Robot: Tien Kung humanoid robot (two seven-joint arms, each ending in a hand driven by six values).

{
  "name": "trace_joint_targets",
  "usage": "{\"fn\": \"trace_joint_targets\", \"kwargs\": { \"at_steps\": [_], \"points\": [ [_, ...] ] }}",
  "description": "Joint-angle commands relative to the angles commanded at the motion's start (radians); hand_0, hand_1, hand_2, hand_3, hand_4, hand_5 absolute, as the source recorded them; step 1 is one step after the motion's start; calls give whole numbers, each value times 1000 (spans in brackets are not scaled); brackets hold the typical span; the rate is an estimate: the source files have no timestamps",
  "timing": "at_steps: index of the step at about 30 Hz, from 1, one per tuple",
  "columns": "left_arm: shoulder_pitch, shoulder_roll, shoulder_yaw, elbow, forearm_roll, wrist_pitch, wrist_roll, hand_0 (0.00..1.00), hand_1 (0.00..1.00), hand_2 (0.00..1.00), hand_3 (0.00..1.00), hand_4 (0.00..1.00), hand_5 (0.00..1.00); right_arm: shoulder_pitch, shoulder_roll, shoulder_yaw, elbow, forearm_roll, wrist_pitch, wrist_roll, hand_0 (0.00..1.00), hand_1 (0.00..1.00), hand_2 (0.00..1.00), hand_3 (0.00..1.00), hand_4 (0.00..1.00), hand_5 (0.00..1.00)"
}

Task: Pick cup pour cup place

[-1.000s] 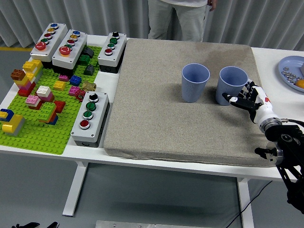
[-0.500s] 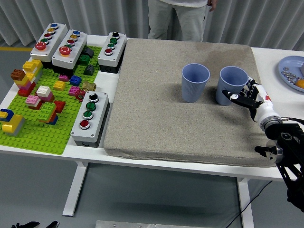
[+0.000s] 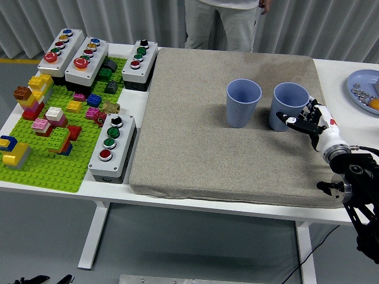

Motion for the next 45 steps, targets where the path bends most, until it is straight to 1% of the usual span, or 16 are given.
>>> {"fn": "trace_joint_targets", "kwargs": {
  "at_steps": [1, 6, 7, 12, 13, 18, 19, 24, 25, 30, 31, 36, 38, 41, 45],
  "points": [
    [0, 0, -1, 0, 0, 0, 0, 763, 769, 832, 700, 500, 998, 0, 0, -1, 2, 2, 0, 2, 998, 852, 925, 869, 899, 267],
    [3, 0, 0, 0, 0, -1, 0, 763, 769, 832, 700, 500, 998, -3, -2, -6, 11, 8, -10, 14, 998, 852, 925, 869, 899, 267],
    [5, 0, 0, 0, 0, 0, 1, 763, 769, 832, 700, 500, 998, -4, -1, -8, 12, 8, -8, 15, 935, 780, 773, 783, 840, 163],
    [6, 1, -1, 0, 3, -1, 2, 763, 769, 832, 700, 500, 998, -5, 0, -14, 13, 15, -10, 19, 935, 780, 773, 783, 840, 163],
    [6, 1, -1, 0, 3, -1, 2, 763, 769, 832, 700, 499, 998, -5, 0, -14, 13, 16, -11, 19, 866, 651, 548, 628, 777, 95],
    [6, 1, -1, 0, 4, -1, 2, 763, 769, 832, 700, 499, 998, -5, 1, -14, 14, 20, -21, 22, 866, 651, 548, 628, 777, 95],
    [6, 1, -2, 0, 5, -1, 2, 764, 769, 832, 701, 500, 998, -5, 1, -14, 14, 20, -21, 22, 841, 628, 524, 613, 744, 56],
    [6, 2, 0, 0, 3, 0, 1, 764, 769, 832, 701, 500, 998, -6, 2, -14, 14, 27, -39, 27, 841, 628, 524, 613, 744, 56],
    [6, 2, 0, 0, 4, 0, 0, 764, 769, 832, 701, 500, 998, -6, 1, -15, 15, 27, -40, 28, 774, 582, 504, 587, 735, 51],
    [4, 2, 0, 0, 2, 0, 0, 764, 769, 832, 701, 500, 998, -4, -3, -17, 25, 6, -43, 28, 774, 582, 504, 587, 735, 51],
    [4, 2, -1, 0, 2, 0, 0, 764, 769, 832, 701, 500, 998, -3, -3, -17, 26, 4, -43, 28, 778, 597, 504, 596, 733, 46],
    [3, 4, -2, 0, 2, -1, -1, 764, 769, 832, 701, 500, 998, 9, -26, -38, 54, -111, -66, 30, 778, 597, 504, 596, 733, 46],
    [2, 5, -6, 0, 6, -1, 0, 764, 769, 832, 700, 500, 998, 21, -43, -62, 70, -163, -75, 25, 784, 600, 507, 594, 731, 50],
    [2, 6, -11, 0, 11, -1, 2, 764, 769, 832, 700, 500, 998, 38, -55, -83, 77, -218, -84, 23, 784, 600, 507, 594, 731, 50],
    [1, 7, -13, 0, 11, -1, 2, 764, 769, 832, 700, 500, 998, 64, -67, -108, 79, -260, -92, 25, 789, 598, 507, 597, 713, 40]
  ]
}}
